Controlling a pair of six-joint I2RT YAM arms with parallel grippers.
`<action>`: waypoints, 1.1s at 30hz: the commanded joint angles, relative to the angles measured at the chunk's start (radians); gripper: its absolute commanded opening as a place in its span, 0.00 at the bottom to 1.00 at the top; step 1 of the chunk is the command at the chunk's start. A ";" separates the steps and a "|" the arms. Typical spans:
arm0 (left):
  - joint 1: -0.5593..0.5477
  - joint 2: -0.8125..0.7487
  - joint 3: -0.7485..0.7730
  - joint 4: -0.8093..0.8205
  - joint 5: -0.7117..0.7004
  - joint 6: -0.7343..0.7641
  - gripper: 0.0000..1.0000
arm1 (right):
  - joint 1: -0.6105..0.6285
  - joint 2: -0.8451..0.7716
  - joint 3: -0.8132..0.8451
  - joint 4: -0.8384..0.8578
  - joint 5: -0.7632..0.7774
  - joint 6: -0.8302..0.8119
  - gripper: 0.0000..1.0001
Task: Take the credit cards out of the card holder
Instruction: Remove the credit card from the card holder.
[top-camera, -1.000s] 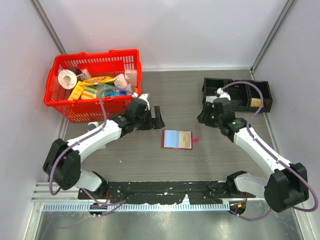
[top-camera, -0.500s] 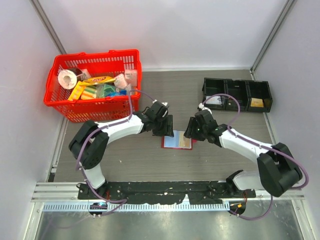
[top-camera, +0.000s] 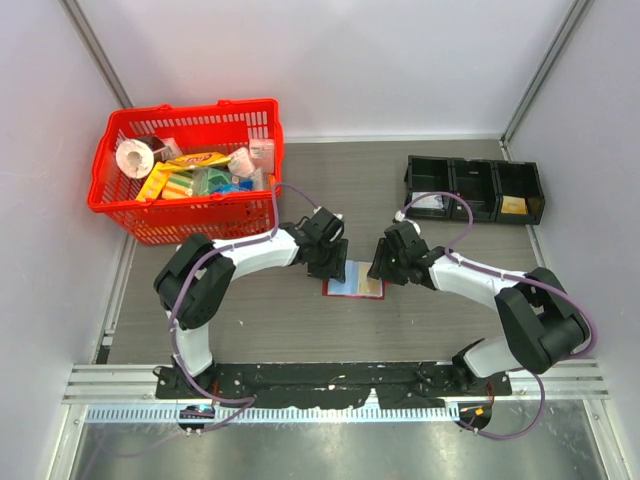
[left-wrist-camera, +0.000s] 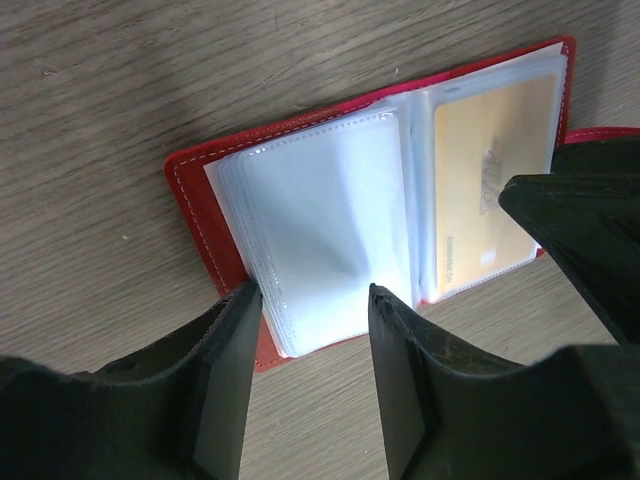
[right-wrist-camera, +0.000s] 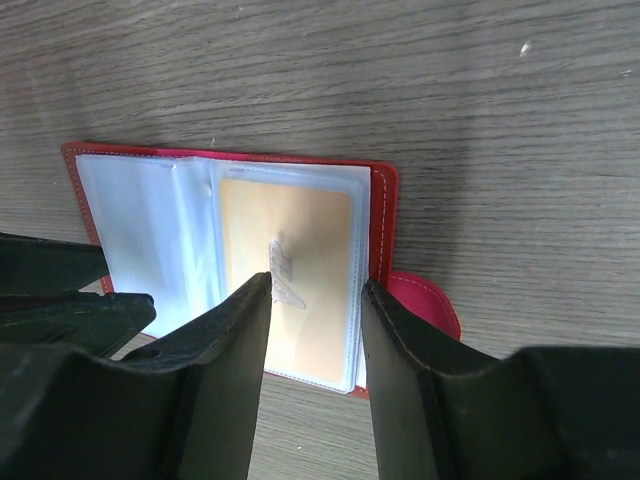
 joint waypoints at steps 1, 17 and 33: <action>-0.007 0.033 0.025 -0.054 -0.029 0.028 0.51 | 0.007 0.025 0.001 0.032 -0.034 0.016 0.45; -0.017 0.031 0.005 -0.054 -0.023 0.025 0.36 | 0.006 -0.007 0.058 0.029 -0.111 0.008 0.39; -0.019 0.025 -0.001 -0.049 -0.014 0.022 0.34 | 0.009 -0.029 0.103 -0.051 -0.091 -0.019 0.45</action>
